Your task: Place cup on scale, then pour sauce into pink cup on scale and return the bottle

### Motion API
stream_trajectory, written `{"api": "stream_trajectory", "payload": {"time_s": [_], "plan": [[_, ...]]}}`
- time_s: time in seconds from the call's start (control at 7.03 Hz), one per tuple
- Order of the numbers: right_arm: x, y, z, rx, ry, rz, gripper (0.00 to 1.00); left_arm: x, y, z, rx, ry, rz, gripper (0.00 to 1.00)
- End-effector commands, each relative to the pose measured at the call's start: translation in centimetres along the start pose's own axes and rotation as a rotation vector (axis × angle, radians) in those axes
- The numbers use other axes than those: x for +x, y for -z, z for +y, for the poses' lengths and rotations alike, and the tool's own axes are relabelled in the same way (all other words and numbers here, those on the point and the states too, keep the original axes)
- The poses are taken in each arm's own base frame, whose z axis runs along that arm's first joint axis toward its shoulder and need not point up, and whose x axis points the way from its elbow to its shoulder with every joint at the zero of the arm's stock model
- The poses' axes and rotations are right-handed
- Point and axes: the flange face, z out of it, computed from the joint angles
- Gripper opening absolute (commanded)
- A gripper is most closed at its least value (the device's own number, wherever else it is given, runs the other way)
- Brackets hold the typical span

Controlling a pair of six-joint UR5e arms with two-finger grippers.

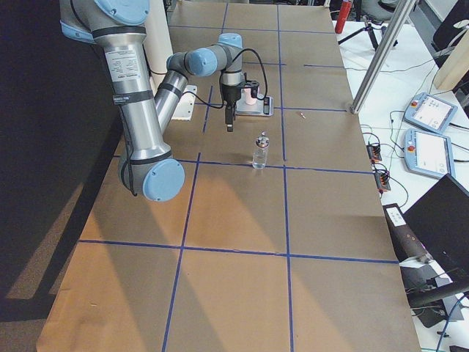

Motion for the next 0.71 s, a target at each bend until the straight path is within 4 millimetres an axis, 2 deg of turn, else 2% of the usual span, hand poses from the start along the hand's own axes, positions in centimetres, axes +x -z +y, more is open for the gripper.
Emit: {"api": "stream_trajectory", "payload": {"time_s": [0.0,0.14,0.28,0.43,0.57], "plan": [[7.6,3.1,-4.4,-0.02,0.182,-0.087,1.0,0.0,0.0,-0.1,0.0,-0.001,0.0,1.0],[11.1,3.2,-6.9,-0.036,0.202,-0.135,1.0,0.0,0.0,0.0,-0.001,-0.002,0.0,1.0],[15.5,3.2,-9.1,-0.043,0.232,-0.186,1.0,0.0,0.1,0.1,0.0,-0.008,0.001,1.0],[21.5,2.1,-11.4,-0.047,0.308,-0.222,1.0,0.0,-0.1,0.4,-0.002,-0.011,0.003,1.0],[27.8,-0.2,-13.7,-0.063,0.396,-0.224,1.0,0.0,-0.3,0.8,-0.007,-0.007,0.007,1.0]]}}
